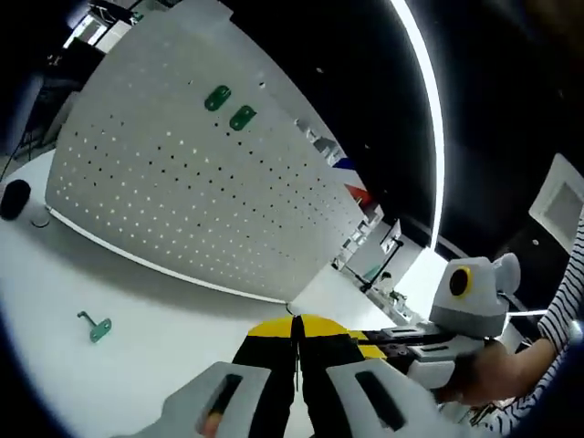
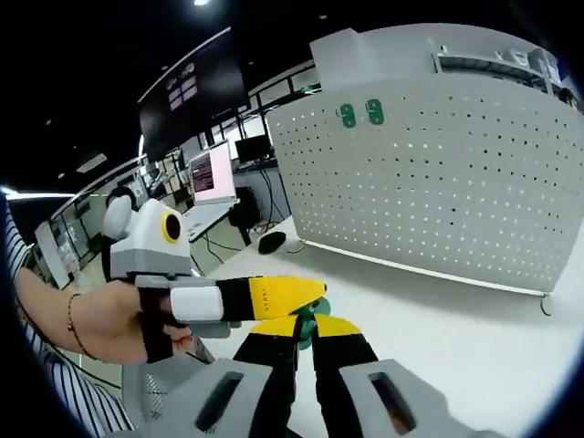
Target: Insert the hook assembly into the mounting plate slot until the hook locks in place.
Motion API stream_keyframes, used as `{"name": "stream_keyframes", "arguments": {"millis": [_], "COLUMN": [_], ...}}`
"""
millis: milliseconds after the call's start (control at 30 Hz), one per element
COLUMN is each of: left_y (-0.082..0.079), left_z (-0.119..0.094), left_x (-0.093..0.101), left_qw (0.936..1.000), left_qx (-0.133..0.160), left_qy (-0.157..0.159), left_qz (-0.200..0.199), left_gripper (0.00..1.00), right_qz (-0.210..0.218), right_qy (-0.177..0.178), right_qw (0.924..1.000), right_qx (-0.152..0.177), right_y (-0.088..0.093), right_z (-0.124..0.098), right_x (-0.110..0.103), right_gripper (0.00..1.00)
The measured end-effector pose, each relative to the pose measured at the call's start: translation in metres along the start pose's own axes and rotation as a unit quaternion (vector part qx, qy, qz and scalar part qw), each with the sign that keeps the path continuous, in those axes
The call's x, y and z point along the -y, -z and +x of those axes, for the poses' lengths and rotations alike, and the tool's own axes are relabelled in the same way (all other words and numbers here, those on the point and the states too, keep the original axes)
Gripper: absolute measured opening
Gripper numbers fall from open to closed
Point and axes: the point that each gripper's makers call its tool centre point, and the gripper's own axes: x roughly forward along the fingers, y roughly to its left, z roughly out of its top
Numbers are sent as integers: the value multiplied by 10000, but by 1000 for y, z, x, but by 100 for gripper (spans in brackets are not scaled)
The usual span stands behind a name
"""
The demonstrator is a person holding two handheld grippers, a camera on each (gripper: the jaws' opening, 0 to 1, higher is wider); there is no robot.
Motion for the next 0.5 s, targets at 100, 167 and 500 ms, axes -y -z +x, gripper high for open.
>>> {"name": "stream_keyframes", "arguments": {"millis": [100, 167, 500], "left_y": [-2, -4, -7], "left_z": [-2, -3, -10], "left_x": [-1, 0, 0], "left_qw": [9999, 9998, 9990], "left_qx": [143, 188, 430], "left_qy": [-21, -35, -115], "left_qz": [-85, -53, -13], "left_gripper": [1, 1, 1], "right_qz": [238, 337, 1117], "right_qy": [-9, -5, -40], "right_qw": [9997, 9994, 9937], "right_qx": [25, 38, -53], "right_y": [-1, -2, -1], "right_z": [0, 0, 4], "right_x": [-2, -2, -5], "right_gripper": [1, 1, 0]}}
